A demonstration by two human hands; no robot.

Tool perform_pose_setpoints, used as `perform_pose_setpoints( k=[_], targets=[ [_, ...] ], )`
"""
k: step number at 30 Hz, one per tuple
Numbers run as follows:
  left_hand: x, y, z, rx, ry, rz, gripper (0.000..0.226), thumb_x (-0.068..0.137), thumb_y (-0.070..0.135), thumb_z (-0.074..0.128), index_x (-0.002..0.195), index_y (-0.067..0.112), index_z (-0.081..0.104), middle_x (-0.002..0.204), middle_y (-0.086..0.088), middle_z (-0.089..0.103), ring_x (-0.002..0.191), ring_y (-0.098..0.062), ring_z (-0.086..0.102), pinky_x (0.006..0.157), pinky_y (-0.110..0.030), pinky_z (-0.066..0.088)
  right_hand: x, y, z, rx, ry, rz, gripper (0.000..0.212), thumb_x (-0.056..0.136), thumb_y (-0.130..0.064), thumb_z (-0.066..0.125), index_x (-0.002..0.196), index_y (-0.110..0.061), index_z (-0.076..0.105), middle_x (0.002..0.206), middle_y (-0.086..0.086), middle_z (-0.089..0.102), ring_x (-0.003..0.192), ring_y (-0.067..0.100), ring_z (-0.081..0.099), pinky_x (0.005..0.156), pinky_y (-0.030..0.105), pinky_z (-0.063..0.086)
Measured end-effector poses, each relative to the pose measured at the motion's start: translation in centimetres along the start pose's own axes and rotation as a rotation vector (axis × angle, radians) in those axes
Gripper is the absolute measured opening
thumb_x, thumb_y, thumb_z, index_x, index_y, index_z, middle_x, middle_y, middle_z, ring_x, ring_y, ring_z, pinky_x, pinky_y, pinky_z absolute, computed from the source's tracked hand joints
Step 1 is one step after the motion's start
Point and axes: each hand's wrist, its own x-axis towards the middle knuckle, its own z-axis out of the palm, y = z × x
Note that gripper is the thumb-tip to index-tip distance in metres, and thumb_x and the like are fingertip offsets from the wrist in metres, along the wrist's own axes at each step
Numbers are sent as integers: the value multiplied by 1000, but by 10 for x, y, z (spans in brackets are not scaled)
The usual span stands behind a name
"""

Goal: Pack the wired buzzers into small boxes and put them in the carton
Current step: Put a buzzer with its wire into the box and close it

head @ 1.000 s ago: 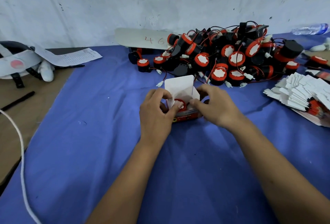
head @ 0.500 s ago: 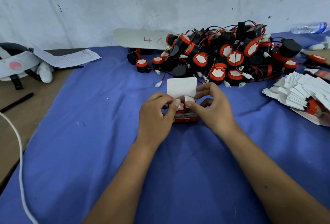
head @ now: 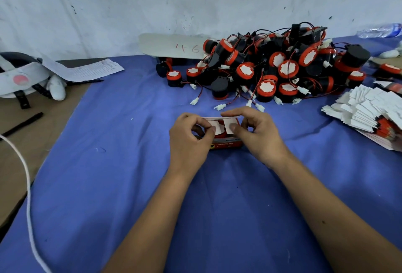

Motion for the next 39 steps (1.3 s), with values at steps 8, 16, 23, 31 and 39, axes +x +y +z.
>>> perform_pose_setpoints(
  k=[8,16,23,31,39],
  targets=[
    [1,3,-7,-67,-69,8,35,86,3,74,97,36,69,112,6,66,80,-21,67,74,-40,59,-3,1,-3,41,-65,-67,20,91,-45,67,102,-31,76,111,-8,69,91,27,63,77,36,51],
    [8,2,-25,-169,-331,-117,43,86,-13,66,115,18,72,111,-9,71,83,-22,66,80,-35,55,-3,9,1,-125,18,-120,23,91,-34,76,113,-29,73,107,-14,68,77,12,59,74,22,50],
    [10,-2,-27,-228,-311,-34,24,93,0,71,109,18,76,121,-8,68,75,-31,66,70,-41,60,-2,6,2,-136,30,-105,25,87,-25,81,111,-24,76,104,-9,68,91,10,63,76,29,54],
    [12,-10,-27,-15,-277,149,25,93,8,76,115,20,78,119,2,71,117,-11,66,98,-27,54,-1,7,0,-36,-43,-62,23,86,-21,82,103,-32,71,111,-9,68,83,14,64,74,24,52],
    [13,-8,-27,-18,-292,155,27,89,9,80,114,20,79,117,1,70,114,-10,66,98,-26,54,0,10,-4,-30,-86,-55,20,89,-28,77,108,-30,72,114,-15,68,82,23,63,71,29,54]
  ],
)
